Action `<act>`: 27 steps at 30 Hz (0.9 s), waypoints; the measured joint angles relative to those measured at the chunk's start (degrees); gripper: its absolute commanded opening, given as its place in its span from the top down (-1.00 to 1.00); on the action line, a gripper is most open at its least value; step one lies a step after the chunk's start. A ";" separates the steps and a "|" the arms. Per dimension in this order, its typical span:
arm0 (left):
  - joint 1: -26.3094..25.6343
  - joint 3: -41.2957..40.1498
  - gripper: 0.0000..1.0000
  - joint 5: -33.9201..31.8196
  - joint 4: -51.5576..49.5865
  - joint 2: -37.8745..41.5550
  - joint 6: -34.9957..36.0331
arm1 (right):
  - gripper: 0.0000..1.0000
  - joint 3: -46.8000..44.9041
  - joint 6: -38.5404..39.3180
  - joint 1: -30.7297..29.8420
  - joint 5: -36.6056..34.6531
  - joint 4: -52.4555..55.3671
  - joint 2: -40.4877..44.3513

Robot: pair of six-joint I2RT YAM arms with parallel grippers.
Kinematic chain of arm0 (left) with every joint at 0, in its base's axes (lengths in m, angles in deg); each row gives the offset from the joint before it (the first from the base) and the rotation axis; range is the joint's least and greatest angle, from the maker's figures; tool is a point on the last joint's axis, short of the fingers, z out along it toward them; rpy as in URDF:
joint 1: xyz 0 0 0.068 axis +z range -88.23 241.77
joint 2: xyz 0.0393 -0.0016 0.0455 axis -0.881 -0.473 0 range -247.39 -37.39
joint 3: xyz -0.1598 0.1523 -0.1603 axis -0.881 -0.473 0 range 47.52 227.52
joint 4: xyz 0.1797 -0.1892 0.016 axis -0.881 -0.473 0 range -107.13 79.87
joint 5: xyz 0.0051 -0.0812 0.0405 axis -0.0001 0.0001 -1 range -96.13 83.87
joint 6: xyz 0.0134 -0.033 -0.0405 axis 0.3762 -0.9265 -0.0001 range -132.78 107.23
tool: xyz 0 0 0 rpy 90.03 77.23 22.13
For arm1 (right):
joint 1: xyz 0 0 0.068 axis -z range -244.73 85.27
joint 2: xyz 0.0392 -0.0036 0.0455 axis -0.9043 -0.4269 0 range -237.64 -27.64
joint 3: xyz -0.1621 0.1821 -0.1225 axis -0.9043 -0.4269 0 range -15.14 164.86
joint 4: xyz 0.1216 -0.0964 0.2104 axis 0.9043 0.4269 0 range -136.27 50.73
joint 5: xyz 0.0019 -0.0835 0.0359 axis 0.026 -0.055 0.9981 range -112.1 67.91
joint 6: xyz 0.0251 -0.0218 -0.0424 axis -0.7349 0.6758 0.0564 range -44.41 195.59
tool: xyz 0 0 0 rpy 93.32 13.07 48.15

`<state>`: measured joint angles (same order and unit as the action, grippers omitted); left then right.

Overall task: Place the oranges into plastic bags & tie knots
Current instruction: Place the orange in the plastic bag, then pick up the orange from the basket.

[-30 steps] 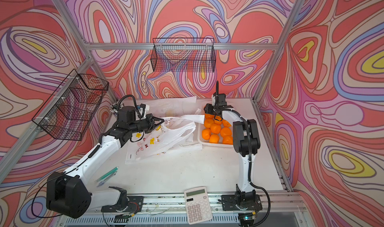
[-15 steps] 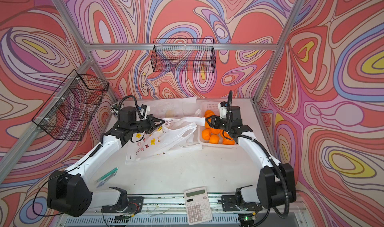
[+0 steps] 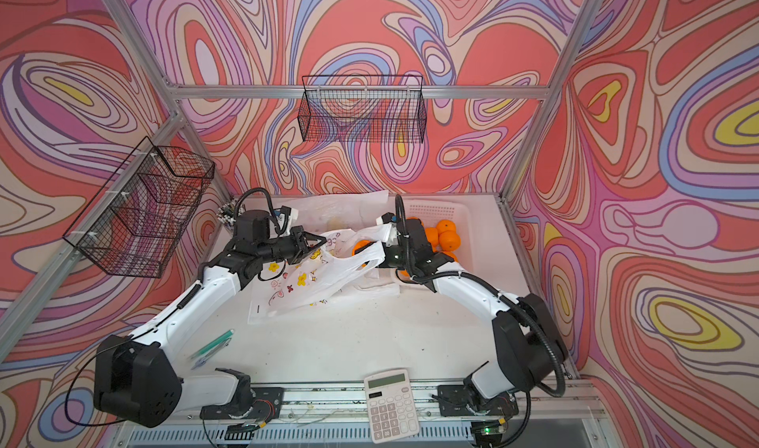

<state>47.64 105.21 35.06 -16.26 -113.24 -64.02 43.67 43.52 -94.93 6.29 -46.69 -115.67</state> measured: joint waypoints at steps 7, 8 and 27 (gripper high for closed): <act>0.00 0.00 1.00 -0.31 -0.02 0.02 -0.02 | -0.65 0.15 0.94 -0.52 -4.24 2.01 0.59; 0.07 0.00 1.00 -0.33 -0.02 0.02 -0.02 | -0.65 -0.04 1.20 -0.50 -5.20 2.82 1.27; 3.10 -0.07 1.00 -1.36 0.07 0.02 -0.48 | -0.80 -8.24 9.18 6.93 -18.05 22.69 20.06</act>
<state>50.74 105.15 33.70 -16.19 -113.22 -64.50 35.43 52.70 -88.00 -11.77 -24.01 -95.60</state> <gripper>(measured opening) 0.048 0.893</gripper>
